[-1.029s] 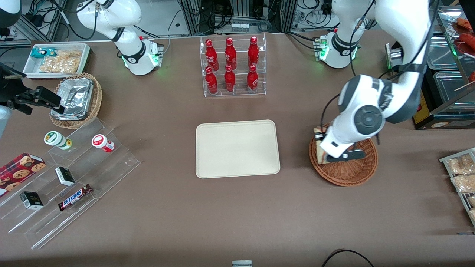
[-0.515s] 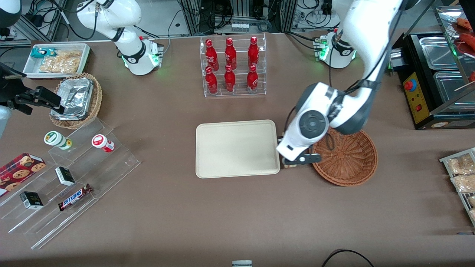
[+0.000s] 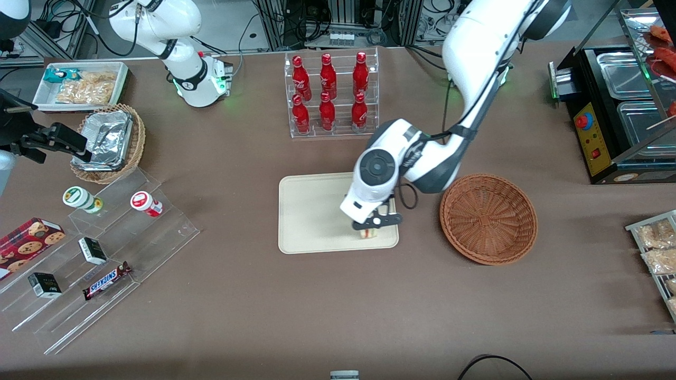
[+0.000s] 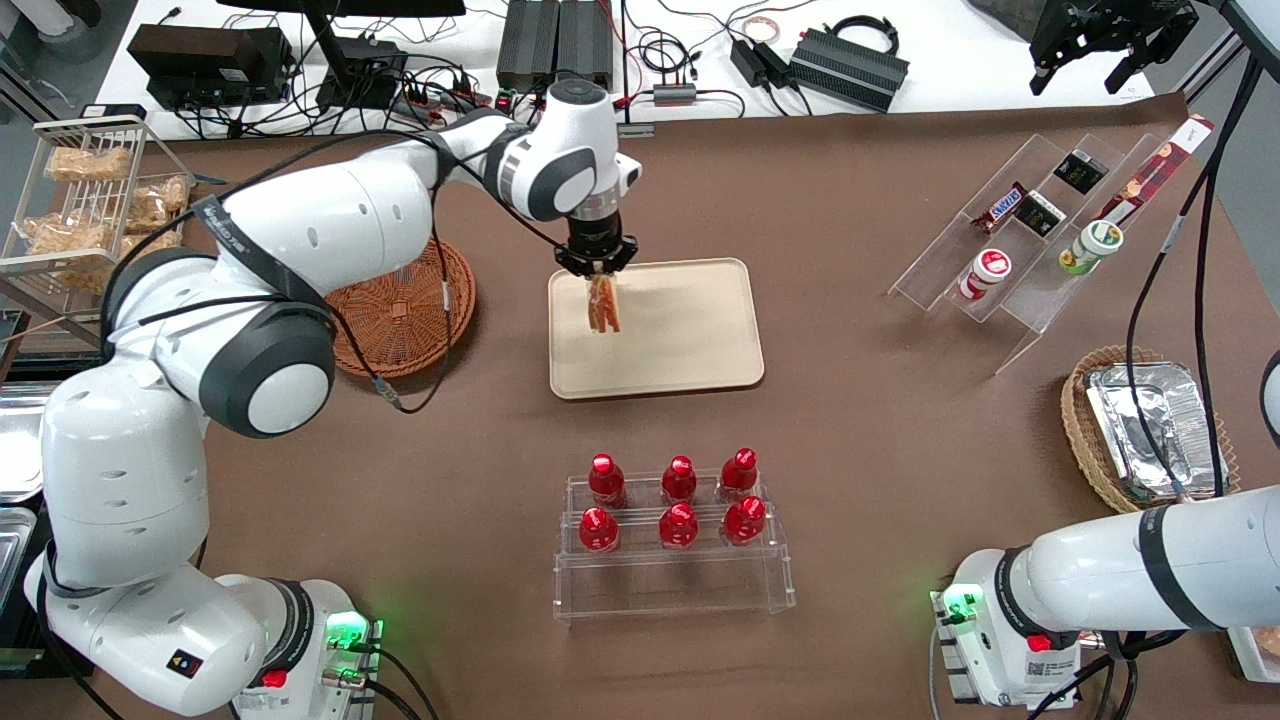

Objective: Place sandwich from basket to tray
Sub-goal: 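Carry the held sandwich over to the cream tray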

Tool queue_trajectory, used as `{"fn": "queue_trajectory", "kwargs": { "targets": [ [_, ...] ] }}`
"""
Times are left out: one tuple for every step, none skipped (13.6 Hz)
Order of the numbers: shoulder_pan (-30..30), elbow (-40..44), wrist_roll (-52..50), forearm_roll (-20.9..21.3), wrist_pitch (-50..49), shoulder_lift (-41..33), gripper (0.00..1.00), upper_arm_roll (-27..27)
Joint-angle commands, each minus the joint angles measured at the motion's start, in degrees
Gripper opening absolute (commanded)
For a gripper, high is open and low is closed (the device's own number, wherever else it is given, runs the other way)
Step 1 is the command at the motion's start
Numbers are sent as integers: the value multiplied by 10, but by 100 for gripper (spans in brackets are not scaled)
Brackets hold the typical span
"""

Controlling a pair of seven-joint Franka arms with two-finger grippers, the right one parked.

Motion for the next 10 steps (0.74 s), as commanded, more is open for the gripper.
{"fn": "queue_trajectory", "kwargs": {
  "targets": [
    [-18, 23, -15, -1, 4, 15, 4, 6],
    [-22, 23, -16, -2, 19, 21, 4, 5],
    [-28, 21, -16, -2, 38, 23, 4, 5],
    [-30, 21, -16, -2, 50, 28, 5, 5],
    [-34, 22, -16, -2, 52, 34, 5, 5],
    [-40, 22, -18, -2, 55, 39, 5, 5],
    [-43, 21, -26, -2, 59, 44, 5, 5],
    [-44, 21, -34, -2, 67, 50, 6, 5],
    [-48, 21, -37, -2, 70, 56, 6, 5],
    [-55, 21, -38, -2, 70, 59, 6, 4]
  ]
}}
